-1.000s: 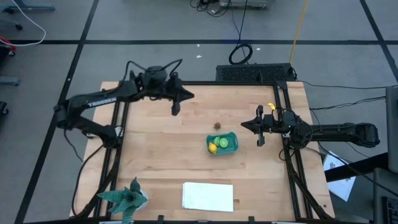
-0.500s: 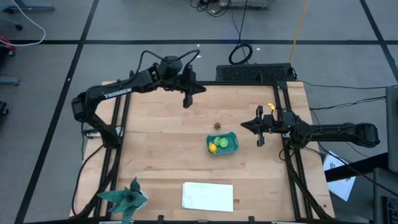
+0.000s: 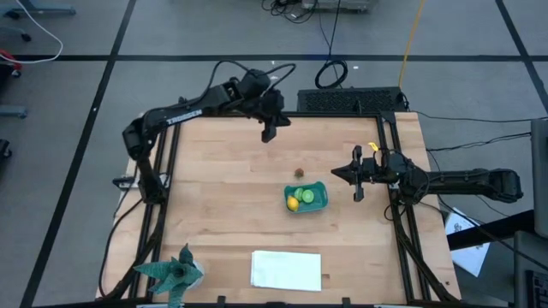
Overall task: Pick and placing Produce into tupperware
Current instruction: Put the red strawberry into the green bin
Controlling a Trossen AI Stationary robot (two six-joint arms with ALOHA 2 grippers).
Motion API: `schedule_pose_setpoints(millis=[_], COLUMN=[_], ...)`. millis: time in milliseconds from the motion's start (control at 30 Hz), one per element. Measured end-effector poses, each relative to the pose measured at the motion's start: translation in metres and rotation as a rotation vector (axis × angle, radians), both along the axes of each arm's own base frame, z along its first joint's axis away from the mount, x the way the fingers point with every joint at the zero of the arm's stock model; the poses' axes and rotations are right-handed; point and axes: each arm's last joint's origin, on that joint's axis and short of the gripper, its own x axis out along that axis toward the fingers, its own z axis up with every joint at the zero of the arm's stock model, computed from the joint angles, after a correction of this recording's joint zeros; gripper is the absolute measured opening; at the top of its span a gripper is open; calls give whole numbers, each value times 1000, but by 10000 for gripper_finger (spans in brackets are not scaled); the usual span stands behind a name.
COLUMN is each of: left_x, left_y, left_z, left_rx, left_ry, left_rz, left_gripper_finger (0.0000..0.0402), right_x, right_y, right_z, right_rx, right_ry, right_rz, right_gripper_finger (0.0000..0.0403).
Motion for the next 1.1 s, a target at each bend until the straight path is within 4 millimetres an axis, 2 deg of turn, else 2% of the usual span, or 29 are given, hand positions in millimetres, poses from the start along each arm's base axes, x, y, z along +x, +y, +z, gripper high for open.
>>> schedule_pose_setpoints(millis=[367,600,700,967,1100], left_x=[39,58,58,59,62], left_y=[12,17,16,4,-1], left_z=[-17,-26,-34,-38,-40], left_rx=[-49,7,95,453,529], left_ry=[70,88,135,206,209], left_rz=[-72,-138,-213,-439,-487], left_gripper_finger=[30,30,30,30,30], right_x=[0,0,0,0,0], right_y=[0,0,0,0,0], right_z=[0,0,-1,-2,-2], right_rx=[-4,-4,-3,-4,-4], right_ry=[1,1,6,16,16], right_rz=[0,0,0,0,0], right_gripper_finger=[0,0,0,0,0])
